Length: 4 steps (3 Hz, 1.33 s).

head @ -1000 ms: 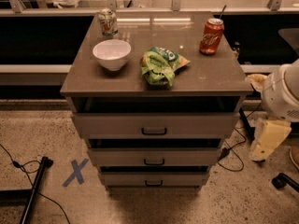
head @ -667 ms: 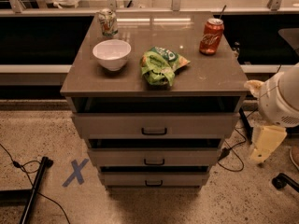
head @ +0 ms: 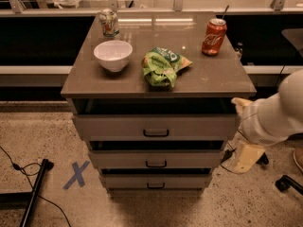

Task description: Open top drawer

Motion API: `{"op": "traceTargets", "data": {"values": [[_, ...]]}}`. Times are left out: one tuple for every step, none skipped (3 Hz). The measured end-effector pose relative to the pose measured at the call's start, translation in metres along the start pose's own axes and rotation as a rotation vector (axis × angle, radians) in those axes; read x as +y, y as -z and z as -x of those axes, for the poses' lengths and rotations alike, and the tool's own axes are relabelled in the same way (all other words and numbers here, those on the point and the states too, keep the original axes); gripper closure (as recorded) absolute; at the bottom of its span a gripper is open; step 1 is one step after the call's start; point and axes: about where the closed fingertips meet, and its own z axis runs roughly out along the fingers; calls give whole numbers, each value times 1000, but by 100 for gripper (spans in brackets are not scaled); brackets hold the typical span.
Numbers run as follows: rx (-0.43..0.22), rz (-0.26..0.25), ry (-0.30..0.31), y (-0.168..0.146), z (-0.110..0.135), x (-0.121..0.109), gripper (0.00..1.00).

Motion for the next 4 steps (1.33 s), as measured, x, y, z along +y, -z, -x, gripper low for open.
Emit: {"op": "traceTargets", "data": {"values": [[15,-5,53,-34,9,12,0],[49,16,123,-75,26,28,0],[68,34,136,-113,29,25,0],[65,52,134,-141,29,12,0]]}}
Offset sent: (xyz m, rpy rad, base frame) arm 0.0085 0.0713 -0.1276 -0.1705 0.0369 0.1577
